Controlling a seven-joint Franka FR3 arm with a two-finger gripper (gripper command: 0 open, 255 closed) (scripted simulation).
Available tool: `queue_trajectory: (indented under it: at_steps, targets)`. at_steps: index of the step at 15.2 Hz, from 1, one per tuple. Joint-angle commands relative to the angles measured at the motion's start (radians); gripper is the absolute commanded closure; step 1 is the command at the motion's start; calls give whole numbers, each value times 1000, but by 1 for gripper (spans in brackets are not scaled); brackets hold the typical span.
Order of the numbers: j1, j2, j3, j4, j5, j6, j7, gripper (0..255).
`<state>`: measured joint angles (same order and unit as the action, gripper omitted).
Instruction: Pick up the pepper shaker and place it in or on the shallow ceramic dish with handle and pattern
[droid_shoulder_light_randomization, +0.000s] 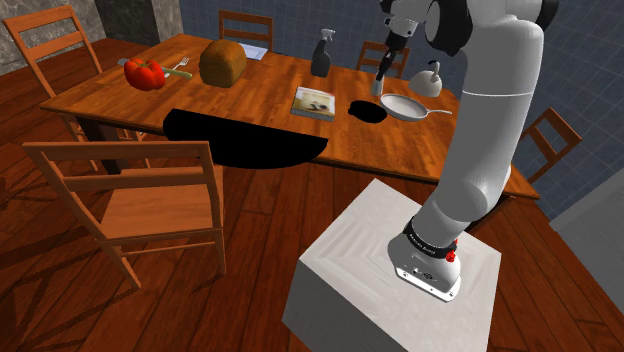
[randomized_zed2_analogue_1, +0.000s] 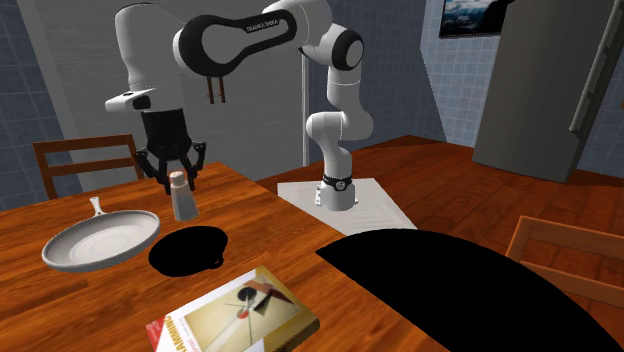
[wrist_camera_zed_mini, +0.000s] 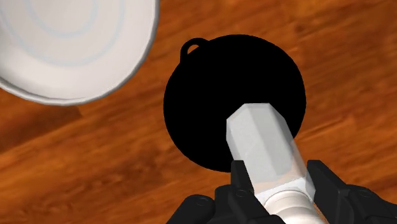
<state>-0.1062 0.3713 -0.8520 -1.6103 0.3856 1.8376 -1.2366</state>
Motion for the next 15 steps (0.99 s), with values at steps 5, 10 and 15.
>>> queue_trajectory:
  at_steps: [5,10,15]
  targets:
    - [0,17,9,-60,20,69,-21,255]
    - [-4,38,21,-101,42,124,-39,255]
    - [-7,52,28,-121,56,152,-50,255]
